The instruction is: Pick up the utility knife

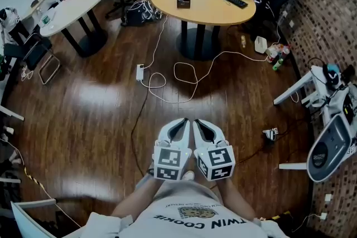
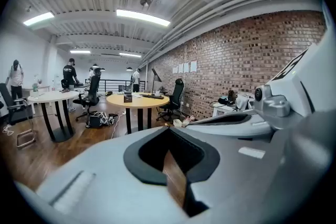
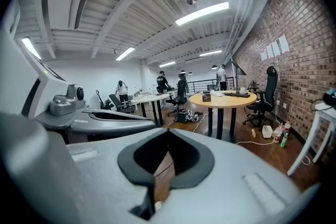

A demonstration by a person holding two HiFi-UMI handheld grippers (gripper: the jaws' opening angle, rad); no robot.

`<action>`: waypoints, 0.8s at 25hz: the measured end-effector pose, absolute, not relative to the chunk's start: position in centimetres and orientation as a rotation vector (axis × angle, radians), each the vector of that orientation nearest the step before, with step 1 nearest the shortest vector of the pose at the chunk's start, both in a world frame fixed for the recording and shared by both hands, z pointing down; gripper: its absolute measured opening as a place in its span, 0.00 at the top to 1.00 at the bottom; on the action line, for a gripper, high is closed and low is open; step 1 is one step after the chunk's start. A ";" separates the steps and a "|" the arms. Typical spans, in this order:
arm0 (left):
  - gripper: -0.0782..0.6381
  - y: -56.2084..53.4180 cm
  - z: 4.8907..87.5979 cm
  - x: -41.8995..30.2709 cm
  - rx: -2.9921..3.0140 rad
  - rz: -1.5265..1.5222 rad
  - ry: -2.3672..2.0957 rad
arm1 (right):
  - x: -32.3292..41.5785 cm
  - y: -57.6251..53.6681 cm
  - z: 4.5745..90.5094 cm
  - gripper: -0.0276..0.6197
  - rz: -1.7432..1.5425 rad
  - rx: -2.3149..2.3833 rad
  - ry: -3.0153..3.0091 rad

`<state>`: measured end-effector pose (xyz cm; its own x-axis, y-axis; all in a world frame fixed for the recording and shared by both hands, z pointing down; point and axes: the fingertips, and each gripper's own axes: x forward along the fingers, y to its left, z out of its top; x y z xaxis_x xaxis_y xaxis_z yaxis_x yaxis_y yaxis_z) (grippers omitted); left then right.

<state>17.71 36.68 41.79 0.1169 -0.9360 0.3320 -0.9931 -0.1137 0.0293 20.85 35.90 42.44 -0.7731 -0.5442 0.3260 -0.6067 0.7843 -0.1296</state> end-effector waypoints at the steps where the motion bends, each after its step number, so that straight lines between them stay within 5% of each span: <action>1: 0.88 36.0 41.9 17.3 2.156 0.335 -1.903 | 20.4 35.3 42.5 0.95 0.327 0.896 -2.701; 20: 0.88 23.0 41.9 3.3 2.227 0.290 -1.780 | 5.9 22.8 42.1 0.95 0.311 1.000 -2.642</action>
